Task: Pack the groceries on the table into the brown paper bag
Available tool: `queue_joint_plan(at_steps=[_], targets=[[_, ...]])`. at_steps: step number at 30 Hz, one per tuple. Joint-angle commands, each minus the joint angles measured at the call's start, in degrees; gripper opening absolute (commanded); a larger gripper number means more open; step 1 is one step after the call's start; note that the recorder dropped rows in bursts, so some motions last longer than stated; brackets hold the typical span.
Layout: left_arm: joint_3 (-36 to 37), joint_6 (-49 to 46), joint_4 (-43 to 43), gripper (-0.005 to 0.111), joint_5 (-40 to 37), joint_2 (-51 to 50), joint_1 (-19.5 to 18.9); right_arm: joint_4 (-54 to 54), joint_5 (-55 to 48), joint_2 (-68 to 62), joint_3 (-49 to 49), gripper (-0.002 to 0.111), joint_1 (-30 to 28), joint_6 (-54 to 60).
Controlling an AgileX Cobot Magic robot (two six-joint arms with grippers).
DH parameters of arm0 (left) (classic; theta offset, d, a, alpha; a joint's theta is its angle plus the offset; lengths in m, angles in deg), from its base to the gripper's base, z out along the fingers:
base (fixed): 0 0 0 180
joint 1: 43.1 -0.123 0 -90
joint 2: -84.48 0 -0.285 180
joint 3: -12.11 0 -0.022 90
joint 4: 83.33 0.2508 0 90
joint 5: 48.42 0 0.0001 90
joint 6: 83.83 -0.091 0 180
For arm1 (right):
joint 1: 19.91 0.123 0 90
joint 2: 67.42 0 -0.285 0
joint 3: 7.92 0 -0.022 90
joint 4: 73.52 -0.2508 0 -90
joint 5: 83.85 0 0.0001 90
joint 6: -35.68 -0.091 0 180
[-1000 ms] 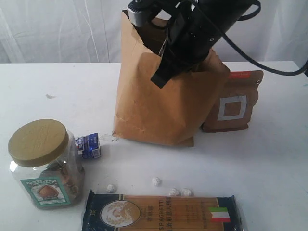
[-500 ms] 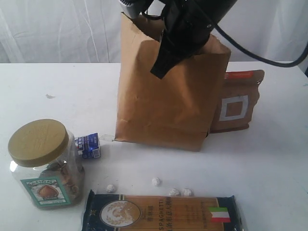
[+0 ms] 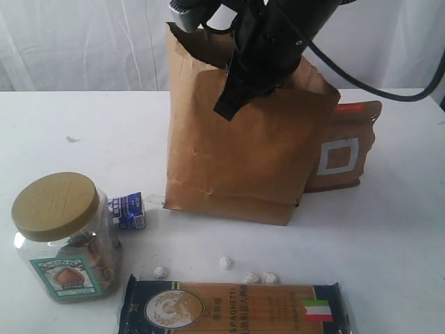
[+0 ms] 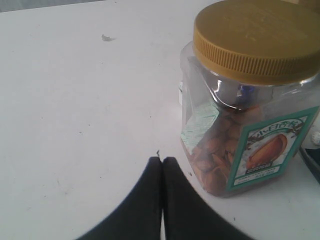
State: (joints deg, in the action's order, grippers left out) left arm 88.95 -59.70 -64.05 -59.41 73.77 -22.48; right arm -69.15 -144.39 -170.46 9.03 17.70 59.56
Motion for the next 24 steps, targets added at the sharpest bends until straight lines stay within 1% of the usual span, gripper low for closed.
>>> queue_joint_plan(at_steps=[1,2,3,4,10,24], targets=[[0.4,-0.2,0.0,0.0,-0.1,0.2,-0.1,-0.3,0.5,1.2,0.5,0.056,0.0,-1.2],[0.4,-0.2,0.0,0.0,-0.1,0.2,-0.1,-0.4,0.5,1.5,0.5,0.063,0.0,-1.2],[0.4,-0.2,0.0,0.0,-0.1,0.2,-0.1,-0.7,0.5,1.6,0.5,0.066,0.0,-1.2],[0.4,-0.2,0.0,0.0,-0.1,0.2,-0.1,-1.0,0.5,1.9,0.5,0.067,0.0,-1.2],[0.4,-0.2,0.0,0.0,-0.1,0.2,-0.1,-3.7,0.5,4.7,0.0,0.063,0.0,-1.2],[0.4,-0.2,0.0,0.0,-0.1,0.2,-0.1,-4.4,5.7,12.4,-9.7,0.063,0.0,-2.1]])
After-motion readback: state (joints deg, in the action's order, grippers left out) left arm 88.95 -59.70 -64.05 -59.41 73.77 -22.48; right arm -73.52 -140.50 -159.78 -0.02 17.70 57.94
